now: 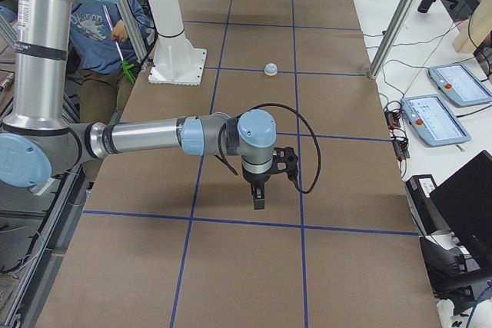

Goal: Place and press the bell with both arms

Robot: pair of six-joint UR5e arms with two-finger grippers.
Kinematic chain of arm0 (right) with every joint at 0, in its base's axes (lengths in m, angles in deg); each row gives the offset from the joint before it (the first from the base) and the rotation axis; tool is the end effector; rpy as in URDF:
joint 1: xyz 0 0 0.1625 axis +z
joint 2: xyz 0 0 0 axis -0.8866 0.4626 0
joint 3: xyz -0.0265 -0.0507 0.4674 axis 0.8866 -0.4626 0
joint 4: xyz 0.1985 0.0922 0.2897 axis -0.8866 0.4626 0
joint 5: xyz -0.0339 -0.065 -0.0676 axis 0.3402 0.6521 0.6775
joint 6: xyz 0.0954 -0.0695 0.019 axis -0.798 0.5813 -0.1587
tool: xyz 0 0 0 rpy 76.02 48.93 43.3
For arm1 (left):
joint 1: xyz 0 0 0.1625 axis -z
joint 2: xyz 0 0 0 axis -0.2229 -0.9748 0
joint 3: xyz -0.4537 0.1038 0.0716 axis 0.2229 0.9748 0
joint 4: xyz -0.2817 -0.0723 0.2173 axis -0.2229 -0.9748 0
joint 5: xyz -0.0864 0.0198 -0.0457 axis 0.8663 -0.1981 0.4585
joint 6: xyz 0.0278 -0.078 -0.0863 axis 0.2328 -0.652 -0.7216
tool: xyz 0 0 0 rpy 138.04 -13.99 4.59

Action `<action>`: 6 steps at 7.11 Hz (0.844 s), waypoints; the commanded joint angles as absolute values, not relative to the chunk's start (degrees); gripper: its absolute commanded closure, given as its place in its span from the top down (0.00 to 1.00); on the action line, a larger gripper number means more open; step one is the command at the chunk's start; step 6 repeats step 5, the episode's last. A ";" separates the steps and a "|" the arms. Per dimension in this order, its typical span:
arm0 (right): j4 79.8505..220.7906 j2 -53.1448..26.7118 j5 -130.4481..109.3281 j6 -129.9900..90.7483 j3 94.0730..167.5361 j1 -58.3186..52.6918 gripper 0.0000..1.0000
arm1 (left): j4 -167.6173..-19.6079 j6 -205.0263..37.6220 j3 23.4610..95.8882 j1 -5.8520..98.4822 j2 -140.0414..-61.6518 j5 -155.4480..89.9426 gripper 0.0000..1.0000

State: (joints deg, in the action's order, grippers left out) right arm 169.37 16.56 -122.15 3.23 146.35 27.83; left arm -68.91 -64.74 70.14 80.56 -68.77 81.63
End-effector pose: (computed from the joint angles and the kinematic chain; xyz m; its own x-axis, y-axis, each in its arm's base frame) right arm 0.0511 -0.3592 0.6544 0.7082 -0.1442 0.6911 0.0738 0.9887 0.1307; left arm -0.0674 -0.3329 0.7107 0.6974 0.0386 -0.7156 0.0085 0.9980 0.0621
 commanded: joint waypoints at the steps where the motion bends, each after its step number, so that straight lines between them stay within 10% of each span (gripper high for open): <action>1: 169.29 16.73 -122.19 3.39 146.36 27.82 1.00 | -69.09 -64.49 69.96 80.02 -68.95 81.51 1.00; 6: 169.29 17.00 -122.10 3.47 145.91 27.82 1.00 | -69.18 -64.05 70.39 80.02 -68.86 81.94 1.00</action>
